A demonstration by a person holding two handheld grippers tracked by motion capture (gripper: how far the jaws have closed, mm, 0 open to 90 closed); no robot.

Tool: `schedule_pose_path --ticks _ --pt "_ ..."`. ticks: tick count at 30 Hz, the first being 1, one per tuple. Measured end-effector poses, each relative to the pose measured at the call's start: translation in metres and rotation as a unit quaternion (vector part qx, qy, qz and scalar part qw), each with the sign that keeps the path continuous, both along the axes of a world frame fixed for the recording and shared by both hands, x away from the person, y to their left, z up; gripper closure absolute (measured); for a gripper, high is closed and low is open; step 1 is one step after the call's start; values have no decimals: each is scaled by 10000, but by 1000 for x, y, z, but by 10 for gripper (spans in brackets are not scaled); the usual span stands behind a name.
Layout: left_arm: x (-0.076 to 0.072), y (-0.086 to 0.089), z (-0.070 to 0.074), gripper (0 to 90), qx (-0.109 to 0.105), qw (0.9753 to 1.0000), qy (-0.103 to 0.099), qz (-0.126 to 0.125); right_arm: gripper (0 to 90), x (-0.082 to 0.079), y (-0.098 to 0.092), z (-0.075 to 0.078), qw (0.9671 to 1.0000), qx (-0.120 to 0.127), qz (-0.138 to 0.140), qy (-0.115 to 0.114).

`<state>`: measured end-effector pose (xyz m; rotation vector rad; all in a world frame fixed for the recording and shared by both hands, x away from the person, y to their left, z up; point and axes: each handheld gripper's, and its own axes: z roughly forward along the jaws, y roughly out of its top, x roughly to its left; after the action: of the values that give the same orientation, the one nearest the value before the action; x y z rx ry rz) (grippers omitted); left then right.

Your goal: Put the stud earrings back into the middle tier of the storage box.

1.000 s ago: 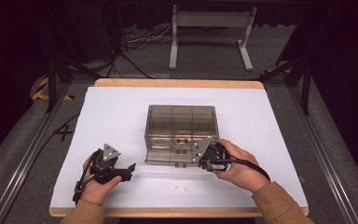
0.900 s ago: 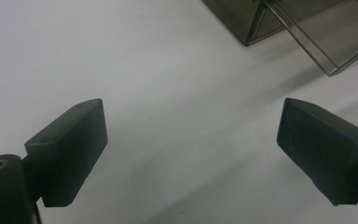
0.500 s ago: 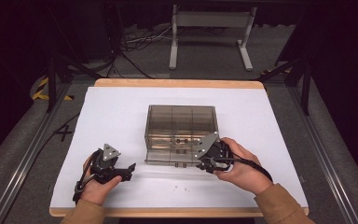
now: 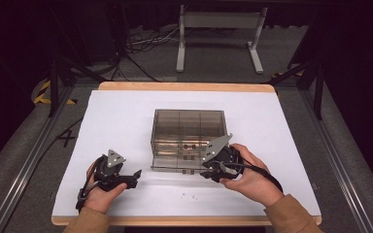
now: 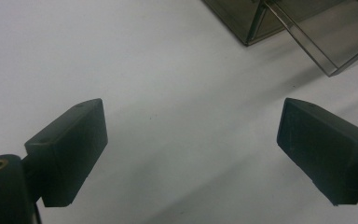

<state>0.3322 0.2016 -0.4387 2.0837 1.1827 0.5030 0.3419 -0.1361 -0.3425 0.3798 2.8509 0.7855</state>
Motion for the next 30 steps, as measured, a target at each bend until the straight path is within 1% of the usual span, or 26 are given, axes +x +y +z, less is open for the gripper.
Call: schedule_pose_path --ticks 2,5,15,21,30 --pt "0 0 0 93 2 10000 13 7 658 -2 1 1 9999 107 -31 91" --pt "-1 0 0 93 -13 10000 6 17 653 -2 3 1 9996 209 -71 157" --pt "-1 0 0 93 -5 10000 -11 24 636 -5 8 3 9987 424 -88 280" --pt "-1 0 0 93 -8 10000 -13 18 623 -8 17 -1 9985 377 -55 394" --pt "-1 0 0 93 -19 10000 2 11 610 -9 27 -7 9985 363 43 420"
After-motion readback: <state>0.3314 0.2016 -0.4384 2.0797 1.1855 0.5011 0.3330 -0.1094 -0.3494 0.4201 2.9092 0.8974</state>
